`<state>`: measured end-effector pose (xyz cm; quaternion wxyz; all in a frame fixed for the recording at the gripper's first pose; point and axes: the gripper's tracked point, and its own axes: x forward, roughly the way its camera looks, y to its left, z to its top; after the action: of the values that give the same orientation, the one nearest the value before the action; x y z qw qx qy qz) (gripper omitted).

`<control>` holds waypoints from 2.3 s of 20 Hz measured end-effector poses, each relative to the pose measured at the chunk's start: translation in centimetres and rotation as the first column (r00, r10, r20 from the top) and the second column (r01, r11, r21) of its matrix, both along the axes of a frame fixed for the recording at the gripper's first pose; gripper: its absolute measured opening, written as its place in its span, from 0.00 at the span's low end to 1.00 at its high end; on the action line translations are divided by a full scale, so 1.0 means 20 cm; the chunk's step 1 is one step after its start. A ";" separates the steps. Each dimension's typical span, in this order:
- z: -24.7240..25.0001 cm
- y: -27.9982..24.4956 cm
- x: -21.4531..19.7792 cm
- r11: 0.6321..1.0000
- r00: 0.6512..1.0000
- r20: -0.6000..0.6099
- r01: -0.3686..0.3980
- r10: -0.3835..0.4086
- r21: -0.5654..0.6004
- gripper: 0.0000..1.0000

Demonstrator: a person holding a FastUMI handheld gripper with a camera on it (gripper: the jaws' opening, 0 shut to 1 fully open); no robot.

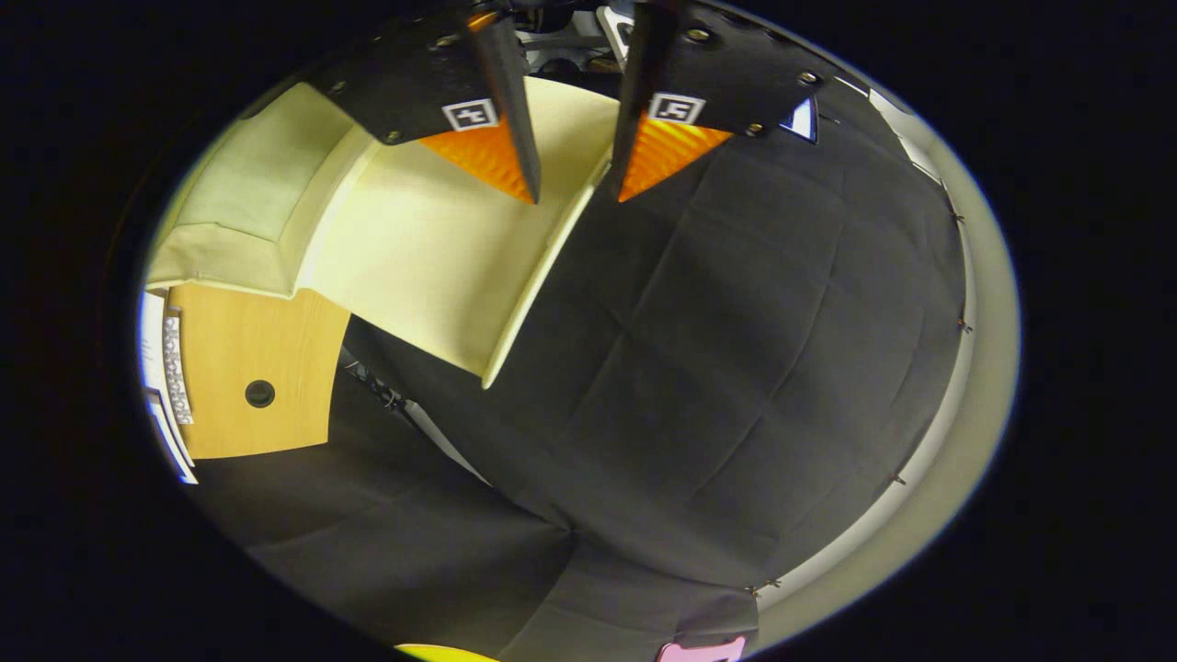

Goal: Open the storage box then place both shoes into the box .Put the left shoe in first, then the right shoe, with the right side of both shoes facing outward in a uniform manner.

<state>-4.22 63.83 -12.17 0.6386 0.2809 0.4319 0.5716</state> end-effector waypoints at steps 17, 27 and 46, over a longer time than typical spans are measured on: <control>0.11 -0.74 0.15 0.980 0.960 0.208 0.195 -0.185 -0.028 0.96; -0.32 -1.65 0.30 0.826 0.824 0.379 0.521 -0.421 -0.215 0.96; -1.45 -2.17 0.16 0.611 0.902 0.232 0.419 -0.363 -0.671 0.95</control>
<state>-1.06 20.36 -41.23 0.8205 0.0809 0.5221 0.2182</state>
